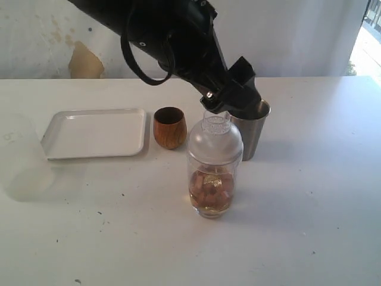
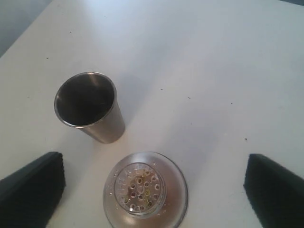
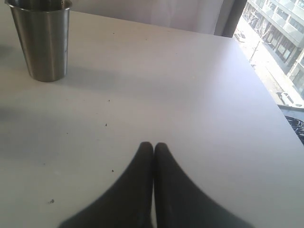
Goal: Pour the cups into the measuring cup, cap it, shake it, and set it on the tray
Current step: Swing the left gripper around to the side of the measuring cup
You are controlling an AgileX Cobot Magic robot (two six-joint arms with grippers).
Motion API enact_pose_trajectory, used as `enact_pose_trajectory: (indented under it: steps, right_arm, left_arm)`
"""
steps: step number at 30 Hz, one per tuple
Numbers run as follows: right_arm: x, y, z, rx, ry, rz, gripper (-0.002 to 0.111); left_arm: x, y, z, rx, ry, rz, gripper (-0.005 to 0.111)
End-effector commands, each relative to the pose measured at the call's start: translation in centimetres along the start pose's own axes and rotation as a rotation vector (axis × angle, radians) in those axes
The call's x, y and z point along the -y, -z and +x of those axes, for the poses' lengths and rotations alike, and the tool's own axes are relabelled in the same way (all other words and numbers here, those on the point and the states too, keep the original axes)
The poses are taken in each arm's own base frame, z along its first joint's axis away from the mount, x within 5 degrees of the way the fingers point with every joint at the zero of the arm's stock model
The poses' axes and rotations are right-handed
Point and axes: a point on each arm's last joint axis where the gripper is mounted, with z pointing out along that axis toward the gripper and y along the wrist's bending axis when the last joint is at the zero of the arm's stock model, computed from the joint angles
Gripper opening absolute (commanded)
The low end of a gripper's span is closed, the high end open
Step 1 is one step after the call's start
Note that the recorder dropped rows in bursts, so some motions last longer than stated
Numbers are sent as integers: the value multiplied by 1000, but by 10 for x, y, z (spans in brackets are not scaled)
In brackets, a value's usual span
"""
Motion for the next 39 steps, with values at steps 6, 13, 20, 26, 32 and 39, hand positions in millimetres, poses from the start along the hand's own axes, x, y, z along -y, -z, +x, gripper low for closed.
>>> enact_pose_trajectory:
  steps: [6, 13, 20, 26, 32, 39]
  right_arm:
    - [0, 0, 1, 4, 4, 3, 0]
    - [0, 0, 1, 4, 4, 3, 0]
    - [0, 0, 1, 4, 4, 3, 0]
    - [0, 0, 1, 4, 4, 3, 0]
    - [0, 0, 1, 4, 4, 3, 0]
    - [0, 0, 1, 4, 4, 3, 0]
  left_arm:
    - [12, 3, -1, 18, 109, 115, 105]
    - [5, 6, -17, 200, 193, 56, 105]
    - [16, 12, -11, 333, 23, 32, 105]
    - [19, 11, 36, 411, -41, -111, 105]
    - [38, 6, 80, 400, -74, -39, 105]
    - [37, -7, 121, 365, -115, 41, 105]
